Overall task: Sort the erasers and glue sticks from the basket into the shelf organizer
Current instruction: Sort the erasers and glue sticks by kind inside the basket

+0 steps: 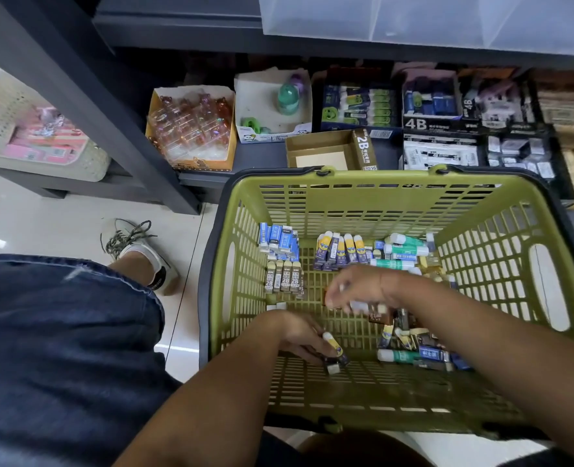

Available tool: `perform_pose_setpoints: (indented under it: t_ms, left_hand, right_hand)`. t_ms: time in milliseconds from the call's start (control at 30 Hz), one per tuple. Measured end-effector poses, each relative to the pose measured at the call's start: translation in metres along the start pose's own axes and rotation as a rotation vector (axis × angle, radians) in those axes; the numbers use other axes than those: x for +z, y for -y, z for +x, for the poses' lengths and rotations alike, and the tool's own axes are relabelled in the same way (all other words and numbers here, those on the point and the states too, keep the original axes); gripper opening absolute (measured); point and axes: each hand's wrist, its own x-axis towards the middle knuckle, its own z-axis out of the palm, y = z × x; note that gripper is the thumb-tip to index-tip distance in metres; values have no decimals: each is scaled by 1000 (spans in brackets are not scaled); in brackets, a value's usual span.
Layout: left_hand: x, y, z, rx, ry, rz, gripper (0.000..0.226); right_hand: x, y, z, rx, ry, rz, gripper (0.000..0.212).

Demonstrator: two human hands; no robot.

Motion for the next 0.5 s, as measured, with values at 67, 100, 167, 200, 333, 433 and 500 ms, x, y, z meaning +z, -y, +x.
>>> perform_pose_setpoints:
  t_ms: [67, 100, 167, 200, 333, 433, 500]
  left_hand:
    - [0, 0, 3, -2, -4, 29, 43]
    - [1, -1, 3, -2, -2, 38, 44]
    - [3, -3, 2, -4, 11, 46, 43]
    - [3, -3, 1, -1, 23, 49, 41]
    - [6, -7, -2, 7, 67, 119, 37]
    - [11, -14, -4, 18, 58, 256, 36]
    - [17, -19, -2, 39, 34, 338, 37]
  right_hand:
    - [19, -16, -4, 47, 149, -217, 31]
    - [28, -21, -6, 68, 187, -242, 35]
    - [40, -28, -6, 88, 177, -253, 39]
    - [42, -32, -5, 86, 157, -246, 37]
    - [32, -43, 2, 100, 94, -80, 19]
    - [8, -46, 11, 101, -159, 155, 24]
    - [-9, -43, 16, 110, -384, 385, 27]
